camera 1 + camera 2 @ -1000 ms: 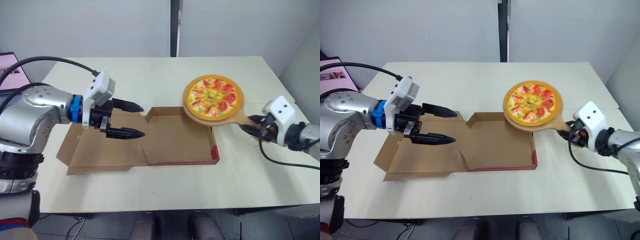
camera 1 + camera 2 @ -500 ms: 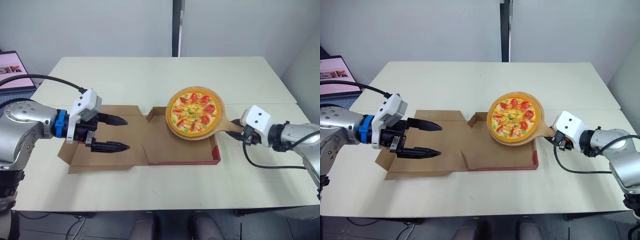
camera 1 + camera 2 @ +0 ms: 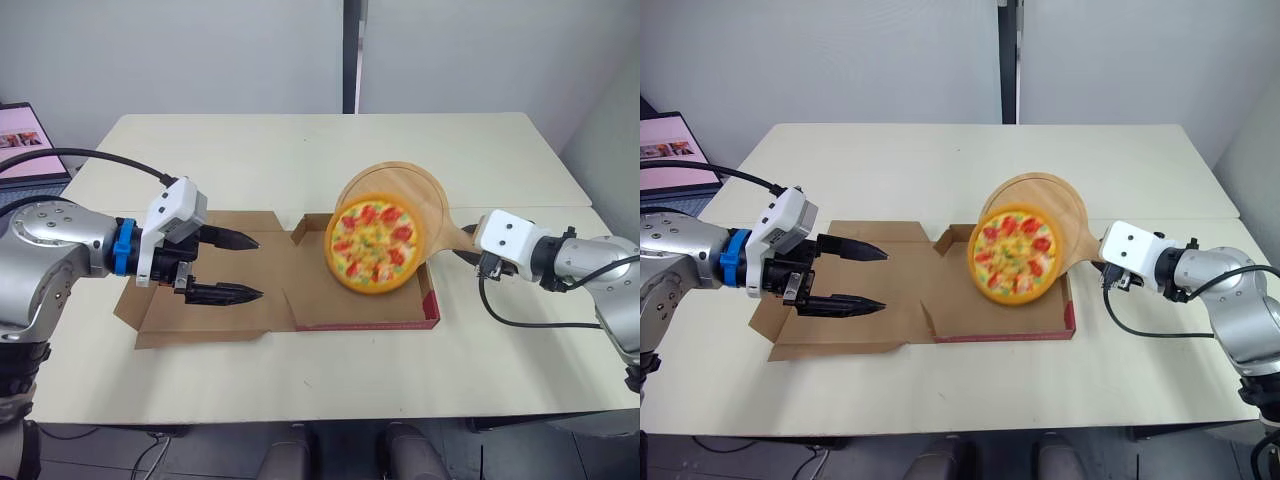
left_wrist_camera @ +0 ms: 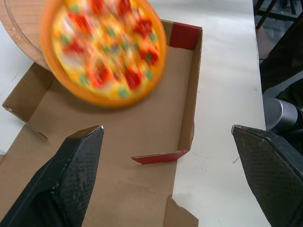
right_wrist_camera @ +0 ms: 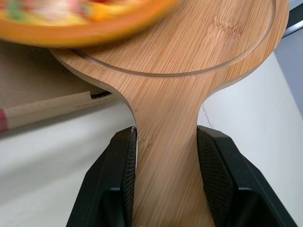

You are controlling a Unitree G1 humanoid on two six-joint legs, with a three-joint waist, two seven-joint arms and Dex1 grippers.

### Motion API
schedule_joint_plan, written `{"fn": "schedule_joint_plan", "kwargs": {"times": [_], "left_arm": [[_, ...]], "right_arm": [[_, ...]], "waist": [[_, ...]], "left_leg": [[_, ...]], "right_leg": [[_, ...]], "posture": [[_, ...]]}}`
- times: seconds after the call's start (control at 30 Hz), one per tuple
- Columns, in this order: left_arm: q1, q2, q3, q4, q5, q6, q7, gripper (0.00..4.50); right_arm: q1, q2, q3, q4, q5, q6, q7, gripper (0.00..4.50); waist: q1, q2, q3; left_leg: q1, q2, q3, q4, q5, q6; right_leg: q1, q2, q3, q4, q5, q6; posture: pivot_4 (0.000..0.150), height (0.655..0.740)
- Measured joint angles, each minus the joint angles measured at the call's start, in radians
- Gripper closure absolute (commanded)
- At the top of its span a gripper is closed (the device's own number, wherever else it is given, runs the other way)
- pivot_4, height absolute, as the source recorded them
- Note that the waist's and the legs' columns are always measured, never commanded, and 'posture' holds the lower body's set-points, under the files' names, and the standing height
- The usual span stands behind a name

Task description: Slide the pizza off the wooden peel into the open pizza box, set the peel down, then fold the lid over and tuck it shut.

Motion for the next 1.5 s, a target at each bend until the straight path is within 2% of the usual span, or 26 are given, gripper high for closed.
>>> {"fn": "schedule_joint_plan", "kwargs": {"times": [0.47, 0.67, 0.93, 1.03, 1.13, 1.27, 1.5], "left_arm": [[-0.002, -0.009, -0.006, -0.001, 0.000, 0.000, 0.002, 0.00], [-0.023, -0.030, -0.012, -0.002, -0.002, 0.000, 0.003, 0.00], [-0.104, -0.091, -0.029, -0.004, -0.031, 0.011, 0.003, 0.00], [-0.150, -0.128, -0.038, -0.007, -0.045, 0.025, 0.013, 0.00], [-0.237, -0.213, -0.053, -0.003, -0.053, 0.030, 0.059, 0.00], [-0.292, -0.266, -0.061, -0.001, -0.064, 0.047, 0.089, 0.00], [-0.338, -0.323, -0.097, 0.012, -0.049, 0.040, 0.110, 0.00]], "right_arm": [[-0.080, -0.018, -0.009, 0.126, -0.134, -0.148, -0.031, 2.89], [-0.052, -0.033, -0.117, 0.141, -0.125, -0.135, -0.042, 2.89], [0.110, -0.004, -0.353, 0.008, -0.021, 0.109, -0.045, 2.89], [0.205, 0.041, -0.453, -0.089, 0.035, 0.243, -0.050, 2.89], [0.295, 0.132, -0.543, -0.180, 0.083, 0.393, -0.083, 2.89], [0.367, 0.217, -0.598, -0.242, 0.138, 0.546, -0.126, 2.89], [0.414, 0.291, -0.614, -0.196, 0.151, 0.573, -0.217, 2.89]], "waist": [[0.000, 0.000, 0.000], [0.004, 0.000, 0.000], [0.004, 0.000, 0.000], [0.004, 0.000, 0.000], [0.010, 0.000, 0.000], [0.011, 0.000, 0.000], [0.008, 0.000, 0.000]], "left_leg": [[0.000, 0.000, 0.000, 0.000, 0.000, 0.000], [0.000, 0.000, 0.000, 0.000, 0.000, 0.000], [0.000, 0.000, 0.000, 0.000, 0.000, 0.000], [0.000, 0.000, 0.000, 0.001, 0.000, 0.000], [0.000, 0.000, -0.001, 0.002, 0.000, 0.000], [0.001, 0.000, 0.000, 0.001, 0.000, 0.000], [0.001, -0.001, 0.000, 0.001, 0.000, 0.000]], "right_leg": [[0.000, 0.000, 0.000, 0.000, 0.000, 0.000], [0.000, 0.000, 0.000, 0.000, 0.000, 0.000], [0.001, 0.000, 0.000, 0.001, 0.000, 0.000], [0.001, 0.000, 0.000, 0.001, 0.000, 0.000], [0.002, 0.001, 0.000, 0.001, 0.000, 0.000], [0.002, 0.001, 0.001, 0.001, 0.000, 0.000], [0.002, 0.001, 0.001, 0.001, 0.000, 0.000]], "posture": [[0.150, 0.7318], [0.150, 0.7318], [0.150, 0.7318], [0.150, 0.7318], [0.150, 0.7318], [0.150, 0.7318], [0.150, 0.7318]]}}
